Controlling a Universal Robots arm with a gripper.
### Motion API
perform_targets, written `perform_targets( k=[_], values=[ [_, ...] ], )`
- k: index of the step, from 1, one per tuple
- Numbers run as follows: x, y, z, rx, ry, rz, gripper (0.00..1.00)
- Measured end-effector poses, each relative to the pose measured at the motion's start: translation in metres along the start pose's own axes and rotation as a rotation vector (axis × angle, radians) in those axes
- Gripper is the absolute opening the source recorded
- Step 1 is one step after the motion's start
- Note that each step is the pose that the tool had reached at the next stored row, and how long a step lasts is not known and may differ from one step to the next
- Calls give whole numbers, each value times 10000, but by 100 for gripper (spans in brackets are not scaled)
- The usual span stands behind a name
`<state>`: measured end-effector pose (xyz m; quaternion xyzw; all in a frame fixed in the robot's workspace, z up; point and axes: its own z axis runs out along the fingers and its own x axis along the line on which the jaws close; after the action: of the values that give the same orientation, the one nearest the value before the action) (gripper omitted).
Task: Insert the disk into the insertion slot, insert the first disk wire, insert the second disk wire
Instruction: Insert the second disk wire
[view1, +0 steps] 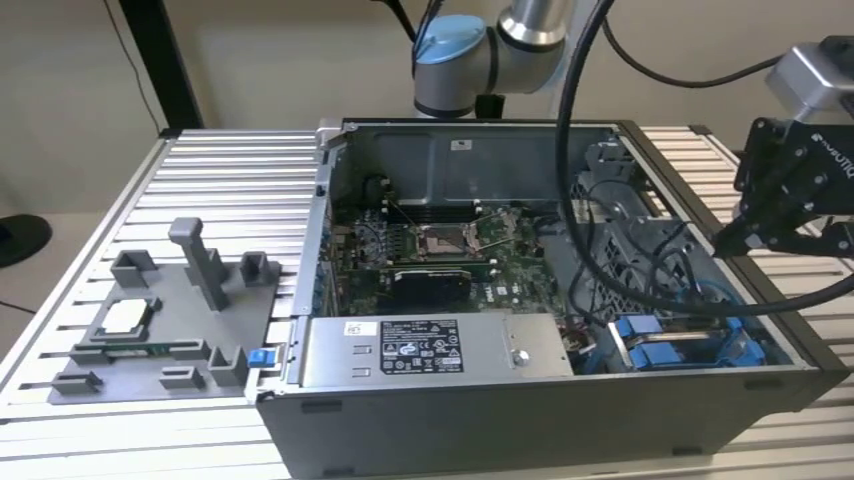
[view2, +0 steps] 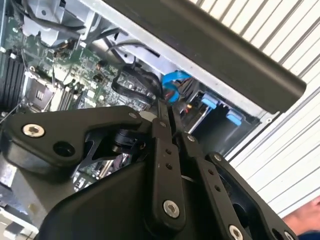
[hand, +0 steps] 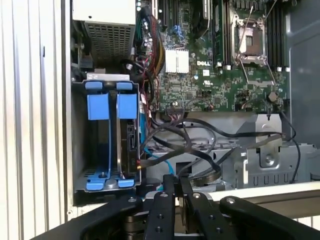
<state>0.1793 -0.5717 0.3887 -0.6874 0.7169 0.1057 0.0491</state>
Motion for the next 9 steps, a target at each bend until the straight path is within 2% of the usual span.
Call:
perform_targets(
  k=[4, 9],
  values=[
    [9, 177, 9, 19, 1, -5, 0],
    [40, 403, 22, 111, -4, -25, 0]
  ],
)
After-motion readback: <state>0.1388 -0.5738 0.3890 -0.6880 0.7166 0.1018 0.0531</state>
